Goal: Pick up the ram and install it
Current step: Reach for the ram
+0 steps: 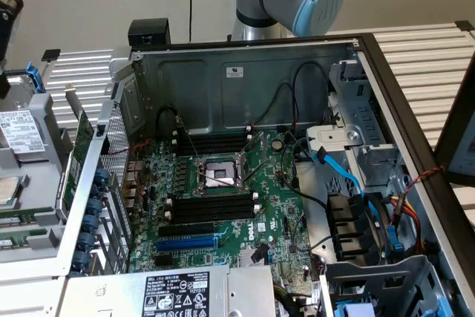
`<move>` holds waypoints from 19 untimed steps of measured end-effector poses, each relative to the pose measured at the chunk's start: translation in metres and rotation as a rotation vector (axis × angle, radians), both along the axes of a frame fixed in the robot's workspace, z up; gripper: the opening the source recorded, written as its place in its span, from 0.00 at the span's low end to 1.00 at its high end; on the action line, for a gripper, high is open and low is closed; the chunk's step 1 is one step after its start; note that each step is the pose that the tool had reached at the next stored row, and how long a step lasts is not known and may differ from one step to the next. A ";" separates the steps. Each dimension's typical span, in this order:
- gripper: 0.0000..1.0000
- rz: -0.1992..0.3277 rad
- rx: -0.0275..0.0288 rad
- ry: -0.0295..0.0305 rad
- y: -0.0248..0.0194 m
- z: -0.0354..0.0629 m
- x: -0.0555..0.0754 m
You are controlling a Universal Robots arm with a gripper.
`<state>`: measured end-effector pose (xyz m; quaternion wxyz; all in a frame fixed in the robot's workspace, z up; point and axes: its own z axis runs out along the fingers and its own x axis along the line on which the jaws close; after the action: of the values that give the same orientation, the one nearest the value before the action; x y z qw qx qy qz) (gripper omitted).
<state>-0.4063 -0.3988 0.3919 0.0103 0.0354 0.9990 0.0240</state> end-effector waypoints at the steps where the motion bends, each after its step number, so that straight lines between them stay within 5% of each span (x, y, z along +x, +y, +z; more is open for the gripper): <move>1: 0.10 0.000 0.0000 0.0000 0.0000 0.0000 -0.005; 8: 0.10 0.000 0.0000 -0.0001 0.0006 -0.0005 -0.037; 12: 0.10 0.000 -0.0001 0.0002 0.0064 -0.0009 -0.052; 15: 0.10 0.000 0.0000 -0.0001 0.0137 -0.0014 -0.057; 19: 0.10 0.000 0.0000 0.0000 0.0141 -0.0014 -0.058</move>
<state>-0.4641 -0.3846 0.3905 0.0103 0.0353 0.9990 0.0240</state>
